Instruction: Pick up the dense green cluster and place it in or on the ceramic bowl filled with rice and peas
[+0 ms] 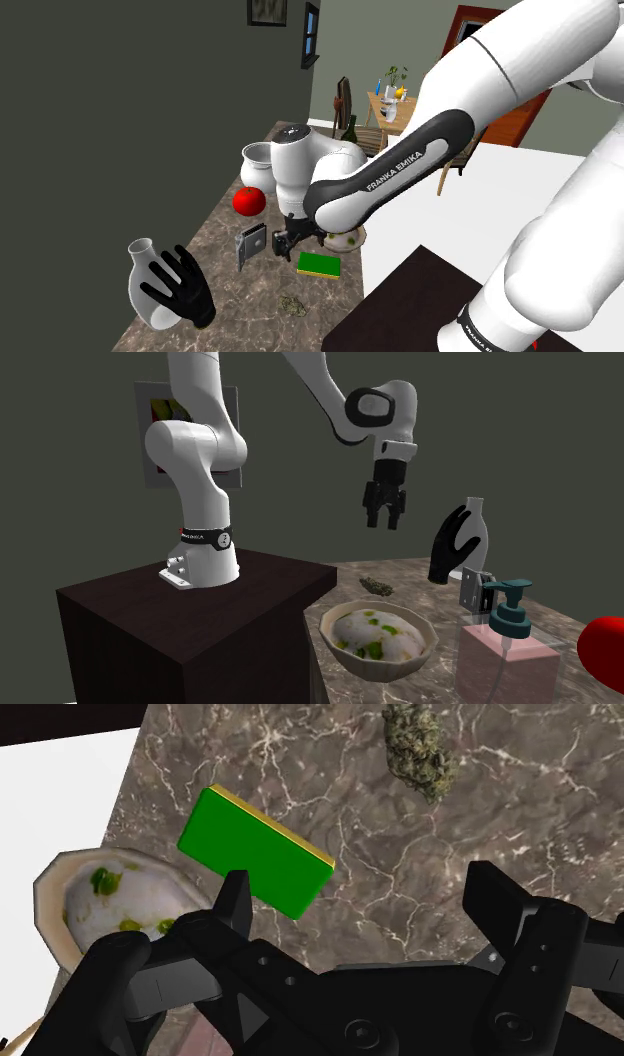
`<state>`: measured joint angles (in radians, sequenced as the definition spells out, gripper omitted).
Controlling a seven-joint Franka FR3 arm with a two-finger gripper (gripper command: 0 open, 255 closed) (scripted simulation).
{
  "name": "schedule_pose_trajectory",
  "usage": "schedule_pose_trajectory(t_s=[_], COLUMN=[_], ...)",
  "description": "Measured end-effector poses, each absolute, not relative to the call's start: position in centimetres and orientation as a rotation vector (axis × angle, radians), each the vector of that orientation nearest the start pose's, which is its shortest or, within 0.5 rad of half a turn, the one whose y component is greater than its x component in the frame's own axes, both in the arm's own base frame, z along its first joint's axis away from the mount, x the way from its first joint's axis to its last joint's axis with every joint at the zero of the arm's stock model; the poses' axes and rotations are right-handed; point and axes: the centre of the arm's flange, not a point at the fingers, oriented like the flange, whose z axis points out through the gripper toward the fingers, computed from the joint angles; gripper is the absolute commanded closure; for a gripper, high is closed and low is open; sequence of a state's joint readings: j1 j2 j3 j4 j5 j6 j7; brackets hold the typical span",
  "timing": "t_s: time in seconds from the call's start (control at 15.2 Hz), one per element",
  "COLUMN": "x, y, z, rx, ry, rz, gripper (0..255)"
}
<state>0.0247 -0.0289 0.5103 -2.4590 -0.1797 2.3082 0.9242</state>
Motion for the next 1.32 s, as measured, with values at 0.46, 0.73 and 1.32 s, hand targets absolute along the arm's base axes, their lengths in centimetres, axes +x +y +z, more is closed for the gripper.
schedule_pose_trajectory(t_s=[0.46,0.73,1.32], x=[42.6,43.2,43.0], y=[28.4,29.2,28.6], z=[22.2,19.9,17.0], rx=[-3.294,-3.293,-3.293], ry=[0.514,0.530,0.531], rz=[0.016,0.017,0.017], gripper=[0,0,0])
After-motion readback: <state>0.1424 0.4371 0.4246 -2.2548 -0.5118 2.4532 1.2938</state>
